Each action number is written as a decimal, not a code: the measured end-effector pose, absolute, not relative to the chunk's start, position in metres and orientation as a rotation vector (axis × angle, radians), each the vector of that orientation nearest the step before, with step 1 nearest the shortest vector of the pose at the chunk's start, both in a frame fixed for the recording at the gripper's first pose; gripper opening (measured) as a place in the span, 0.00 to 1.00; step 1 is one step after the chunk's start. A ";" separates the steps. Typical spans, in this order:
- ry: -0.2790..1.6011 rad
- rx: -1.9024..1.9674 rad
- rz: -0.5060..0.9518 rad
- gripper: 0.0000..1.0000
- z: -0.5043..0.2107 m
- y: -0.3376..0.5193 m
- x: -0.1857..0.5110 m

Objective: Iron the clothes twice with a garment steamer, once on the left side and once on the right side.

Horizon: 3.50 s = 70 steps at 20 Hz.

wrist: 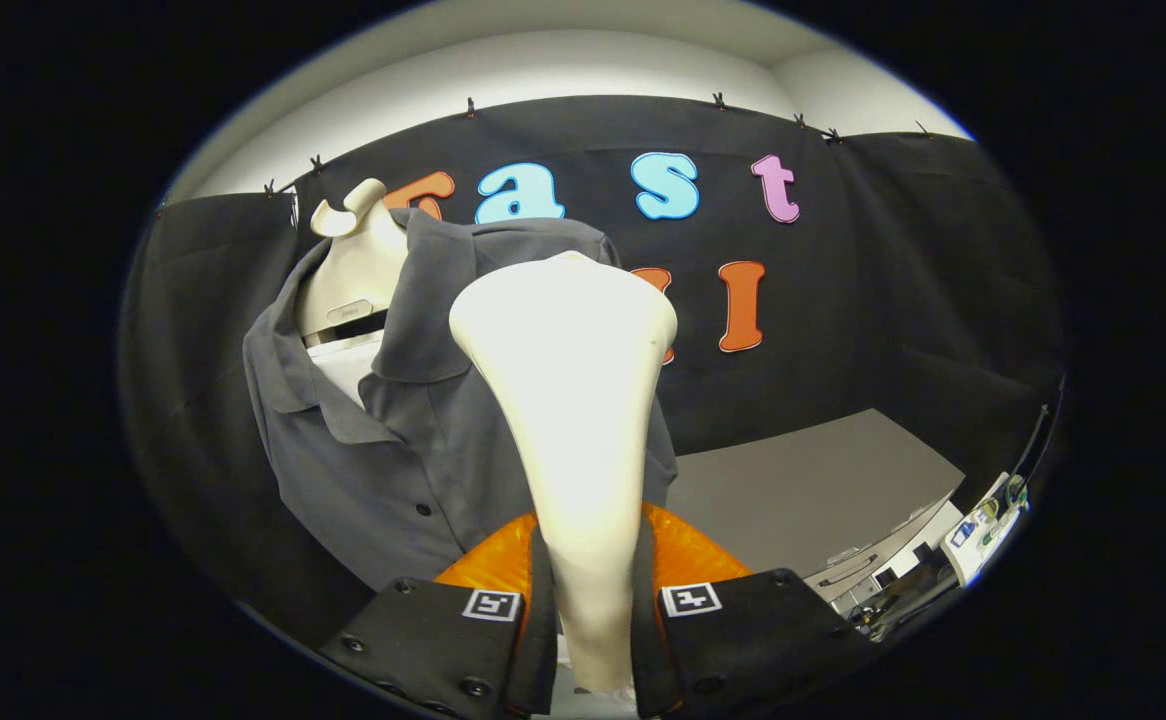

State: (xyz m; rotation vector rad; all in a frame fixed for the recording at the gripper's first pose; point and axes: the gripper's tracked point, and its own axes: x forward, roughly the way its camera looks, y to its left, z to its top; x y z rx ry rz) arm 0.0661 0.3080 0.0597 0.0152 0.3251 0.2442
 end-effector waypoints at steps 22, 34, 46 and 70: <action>0.554 -0.069 0.217 0.38 -0.077 0.325 0.085; 0.705 -0.093 0.207 0.38 -0.184 0.313 0.070; 0.864 -0.142 0.196 0.38 -0.292 0.303 0.054; 1.012 -0.138 0.195 0.38 -0.373 0.285 0.024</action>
